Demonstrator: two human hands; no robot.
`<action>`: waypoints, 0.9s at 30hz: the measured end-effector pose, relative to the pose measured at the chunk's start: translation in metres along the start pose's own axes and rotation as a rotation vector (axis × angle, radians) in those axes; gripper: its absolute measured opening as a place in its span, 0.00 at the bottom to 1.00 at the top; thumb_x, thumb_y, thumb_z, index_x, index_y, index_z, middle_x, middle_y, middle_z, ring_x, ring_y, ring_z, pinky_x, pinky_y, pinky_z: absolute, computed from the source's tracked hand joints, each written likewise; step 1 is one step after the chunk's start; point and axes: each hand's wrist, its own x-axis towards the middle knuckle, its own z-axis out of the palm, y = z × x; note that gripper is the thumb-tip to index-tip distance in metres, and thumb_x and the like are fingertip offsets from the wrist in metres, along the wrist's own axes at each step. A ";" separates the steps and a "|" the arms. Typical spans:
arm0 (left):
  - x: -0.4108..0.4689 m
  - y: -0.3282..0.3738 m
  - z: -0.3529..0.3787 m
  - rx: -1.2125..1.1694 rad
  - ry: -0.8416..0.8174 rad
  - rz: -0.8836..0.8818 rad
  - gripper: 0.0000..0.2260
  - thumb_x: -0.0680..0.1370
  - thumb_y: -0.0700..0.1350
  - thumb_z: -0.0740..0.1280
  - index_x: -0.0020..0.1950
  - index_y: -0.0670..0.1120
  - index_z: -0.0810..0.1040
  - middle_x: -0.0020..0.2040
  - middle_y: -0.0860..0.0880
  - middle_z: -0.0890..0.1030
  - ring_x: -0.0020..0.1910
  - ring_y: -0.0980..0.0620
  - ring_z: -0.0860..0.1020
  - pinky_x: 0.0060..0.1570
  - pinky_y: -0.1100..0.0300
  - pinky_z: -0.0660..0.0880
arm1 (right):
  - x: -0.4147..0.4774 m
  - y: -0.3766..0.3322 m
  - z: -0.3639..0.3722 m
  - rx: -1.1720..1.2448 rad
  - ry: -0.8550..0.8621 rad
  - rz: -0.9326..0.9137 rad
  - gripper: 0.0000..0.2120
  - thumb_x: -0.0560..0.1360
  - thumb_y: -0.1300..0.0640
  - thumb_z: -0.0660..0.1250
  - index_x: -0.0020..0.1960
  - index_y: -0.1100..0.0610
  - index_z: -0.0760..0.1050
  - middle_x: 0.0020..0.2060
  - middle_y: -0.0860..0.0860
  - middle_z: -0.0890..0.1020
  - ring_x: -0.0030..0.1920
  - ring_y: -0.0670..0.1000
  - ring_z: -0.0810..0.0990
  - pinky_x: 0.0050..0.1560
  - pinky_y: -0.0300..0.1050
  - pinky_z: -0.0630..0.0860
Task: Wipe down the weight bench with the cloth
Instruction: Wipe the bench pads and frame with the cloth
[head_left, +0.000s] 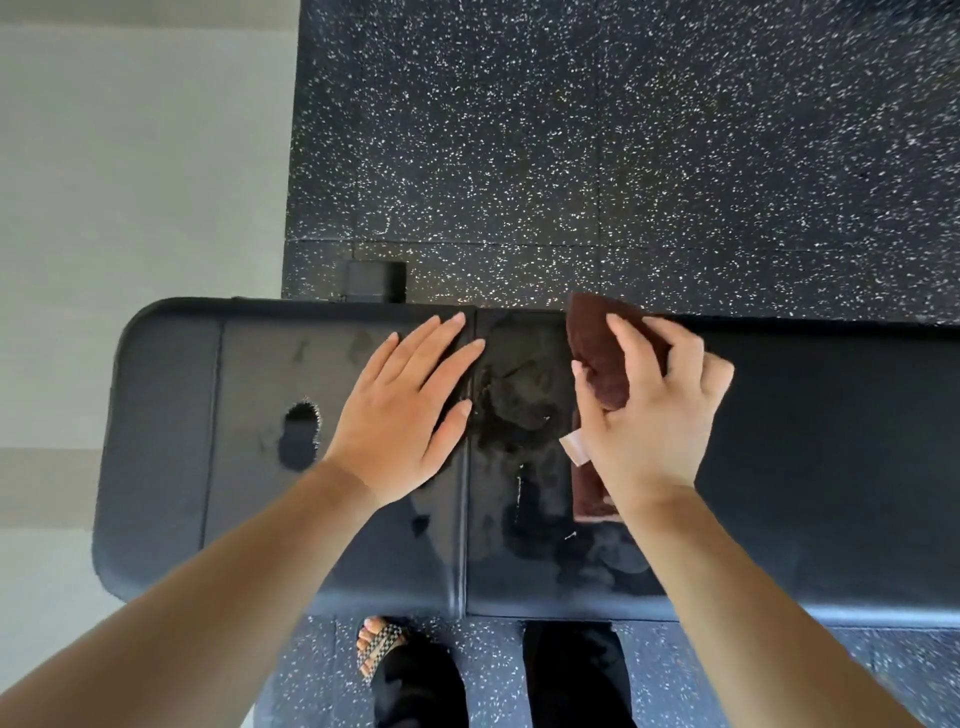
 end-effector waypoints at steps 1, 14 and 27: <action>-0.006 -0.001 0.002 -0.006 0.013 -0.007 0.22 0.78 0.50 0.53 0.72 0.47 0.63 0.74 0.47 0.62 0.73 0.48 0.57 0.72 0.53 0.49 | 0.011 -0.008 0.005 0.001 -0.009 -0.003 0.19 0.71 0.51 0.71 0.61 0.53 0.76 0.58 0.55 0.75 0.54 0.58 0.66 0.49 0.36 0.60; -0.011 0.000 0.003 -0.026 0.082 -0.033 0.22 0.76 0.50 0.56 0.69 0.46 0.68 0.72 0.46 0.65 0.71 0.47 0.61 0.70 0.50 0.55 | -0.067 -0.012 -0.010 -0.002 -0.055 -0.091 0.18 0.70 0.49 0.70 0.59 0.50 0.76 0.60 0.51 0.72 0.55 0.59 0.68 0.52 0.46 0.70; -0.010 -0.001 0.001 -0.051 0.099 -0.029 0.22 0.76 0.50 0.56 0.69 0.47 0.68 0.72 0.46 0.66 0.71 0.47 0.61 0.70 0.52 0.54 | -0.031 -0.025 0.008 0.013 -0.063 -0.045 0.19 0.72 0.48 0.69 0.62 0.51 0.75 0.62 0.52 0.71 0.60 0.59 0.63 0.43 0.58 0.78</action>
